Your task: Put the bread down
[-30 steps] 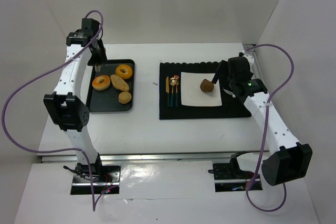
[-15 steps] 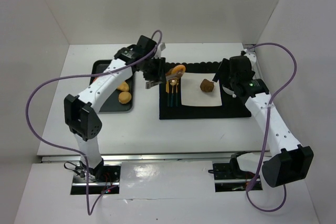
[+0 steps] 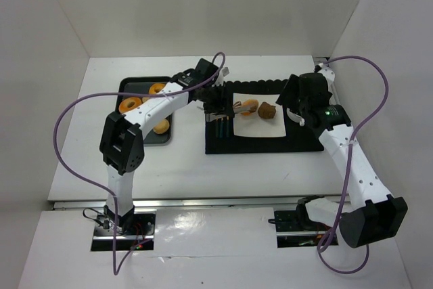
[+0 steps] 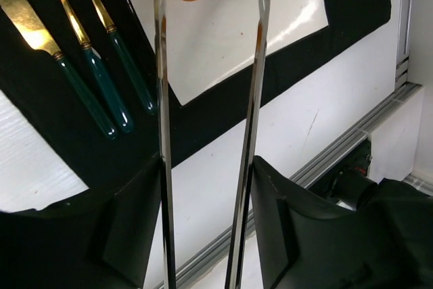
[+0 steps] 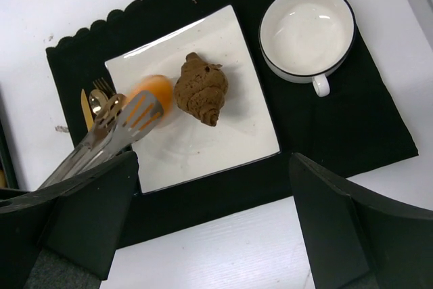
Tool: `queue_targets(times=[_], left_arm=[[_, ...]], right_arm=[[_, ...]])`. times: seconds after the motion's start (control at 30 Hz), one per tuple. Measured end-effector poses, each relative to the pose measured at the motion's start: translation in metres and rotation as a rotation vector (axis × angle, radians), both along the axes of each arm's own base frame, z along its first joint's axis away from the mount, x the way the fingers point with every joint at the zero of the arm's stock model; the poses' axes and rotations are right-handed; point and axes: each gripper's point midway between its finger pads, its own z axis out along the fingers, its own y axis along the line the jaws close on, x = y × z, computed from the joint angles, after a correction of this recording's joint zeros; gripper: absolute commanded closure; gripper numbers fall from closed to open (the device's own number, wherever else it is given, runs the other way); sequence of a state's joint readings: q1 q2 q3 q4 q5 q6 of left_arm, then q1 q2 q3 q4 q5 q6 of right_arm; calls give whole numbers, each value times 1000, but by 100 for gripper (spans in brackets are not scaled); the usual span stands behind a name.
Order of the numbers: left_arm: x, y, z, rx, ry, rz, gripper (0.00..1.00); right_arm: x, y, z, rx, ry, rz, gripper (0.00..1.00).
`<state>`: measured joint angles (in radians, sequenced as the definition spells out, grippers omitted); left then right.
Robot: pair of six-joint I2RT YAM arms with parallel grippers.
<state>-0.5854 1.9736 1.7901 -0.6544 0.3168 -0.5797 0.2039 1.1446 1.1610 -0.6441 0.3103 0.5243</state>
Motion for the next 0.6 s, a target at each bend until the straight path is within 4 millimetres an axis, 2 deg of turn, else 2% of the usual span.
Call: queue_targets(times=[0.13, 0.3, 0.4, 0.5, 0.6], left_arm=[[0, -5, -9, -14, 26, -13, 35], [-2, -8, -3, -25, 24, -27, 37], [3, -7, 13, -23, -6, -22, 37], [11, -1, 35, 2, -74, -1, 41], [16, 24, 53, 89, -155, 69, 41]], right_arm=[[0, 0, 0, 2, 1, -1, 0], [0, 0, -1, 1, 2, -1, 0], [0, 0, -1, 2, 2, -1, 0], [0, 0, -1, 3, 3, 0, 0], [-1, 1, -3, 3, 6, 2, 0]])
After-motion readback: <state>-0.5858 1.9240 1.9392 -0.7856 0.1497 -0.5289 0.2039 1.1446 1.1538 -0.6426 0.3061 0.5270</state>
